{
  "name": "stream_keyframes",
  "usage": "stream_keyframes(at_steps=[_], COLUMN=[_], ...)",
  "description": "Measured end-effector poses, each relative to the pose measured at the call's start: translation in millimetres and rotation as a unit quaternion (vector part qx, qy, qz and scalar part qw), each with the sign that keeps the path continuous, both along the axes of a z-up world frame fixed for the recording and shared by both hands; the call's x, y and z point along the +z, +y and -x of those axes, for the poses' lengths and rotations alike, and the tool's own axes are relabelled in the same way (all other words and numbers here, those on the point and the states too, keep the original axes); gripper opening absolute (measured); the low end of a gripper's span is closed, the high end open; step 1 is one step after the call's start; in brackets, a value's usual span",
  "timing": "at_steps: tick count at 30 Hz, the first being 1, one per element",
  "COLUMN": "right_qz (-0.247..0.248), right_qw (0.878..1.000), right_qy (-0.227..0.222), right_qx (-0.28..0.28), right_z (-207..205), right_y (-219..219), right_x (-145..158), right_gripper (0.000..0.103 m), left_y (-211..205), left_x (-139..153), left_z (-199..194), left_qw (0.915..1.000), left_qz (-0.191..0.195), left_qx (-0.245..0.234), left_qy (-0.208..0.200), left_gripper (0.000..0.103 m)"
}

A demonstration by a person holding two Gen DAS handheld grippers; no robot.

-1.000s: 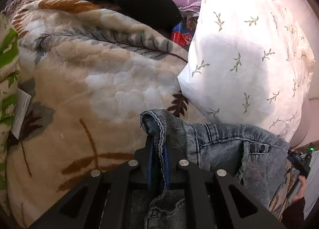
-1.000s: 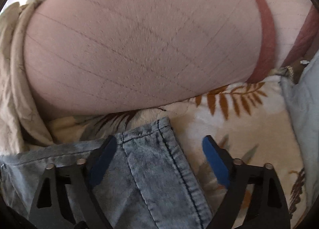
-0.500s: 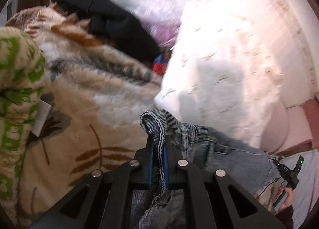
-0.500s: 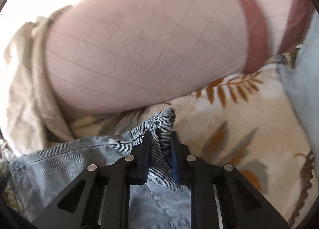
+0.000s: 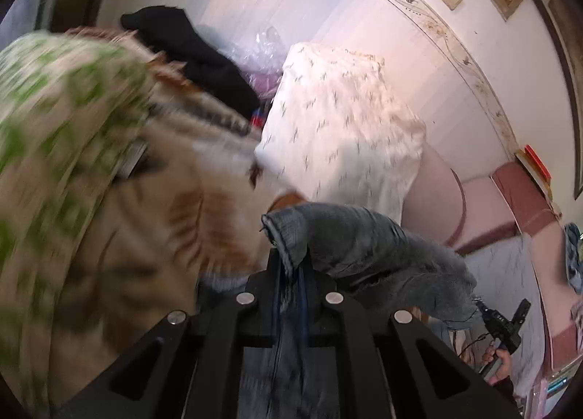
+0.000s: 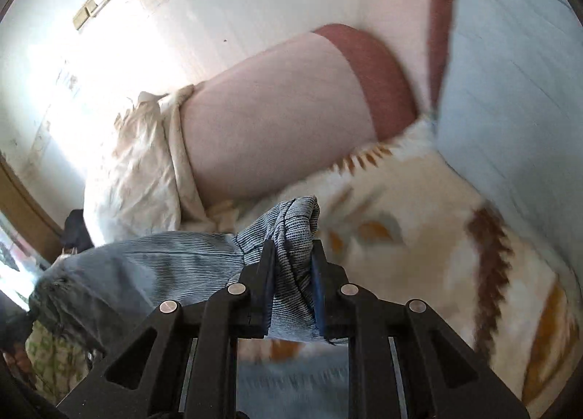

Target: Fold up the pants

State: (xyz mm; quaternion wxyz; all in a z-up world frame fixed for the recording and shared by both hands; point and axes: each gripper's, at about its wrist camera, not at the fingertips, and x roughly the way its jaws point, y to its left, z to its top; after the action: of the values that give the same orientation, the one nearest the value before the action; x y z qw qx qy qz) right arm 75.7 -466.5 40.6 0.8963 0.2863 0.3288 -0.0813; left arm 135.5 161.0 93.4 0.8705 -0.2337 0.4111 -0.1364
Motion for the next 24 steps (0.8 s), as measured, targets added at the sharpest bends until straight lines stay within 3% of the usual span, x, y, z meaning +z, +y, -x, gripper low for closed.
stream_keyframes(at_steps=[5,9,11,17,20,21,24], right_qz=[-0.026,-0.057,-0.044,-0.025,-0.053,-0.055,-0.048], right_qw=[0.999,0.993,0.993,0.999,0.998,0.998,0.998], right_qy=[0.038,0.100,0.105,0.043,-0.021,-0.028,0.030], right_qx=[0.012,0.034,0.038,0.015,-0.005,-0.013,-0.002], right_z=[73.5,117.8,133.7,153.6,152.6,145.9,106.8], right_y=[9.6,18.2,21.9,10.4,-0.8,-1.4,1.9], right_x=[-40.4,-70.2,-69.6,-26.1,-4.4,-0.1,-15.1], right_gripper=[0.018,0.040,0.044,0.058,0.060,0.065,0.069], left_y=[10.5,21.5,28.2,3.6,-27.0,-37.5,-62.5], left_x=[-36.8,-76.0,-82.2,-41.2,-24.0,-21.0,-22.5], left_z=[67.5,102.8,116.9,128.7,123.5,121.7,115.0], left_qw=[0.9990,0.9951,0.9939,0.9965,0.9960,0.9953,0.9940], left_qz=[-0.021,-0.045,-0.052,-0.079,-0.085,-0.088,-0.091], left_qx=[-0.004,0.006,0.015,-0.001,-0.026,-0.037,-0.058], left_qy=[0.039,0.088,0.096,0.027,-0.006,-0.013,-0.018], left_gripper=[0.010,0.010,0.010,0.010,0.010,0.010,0.010])
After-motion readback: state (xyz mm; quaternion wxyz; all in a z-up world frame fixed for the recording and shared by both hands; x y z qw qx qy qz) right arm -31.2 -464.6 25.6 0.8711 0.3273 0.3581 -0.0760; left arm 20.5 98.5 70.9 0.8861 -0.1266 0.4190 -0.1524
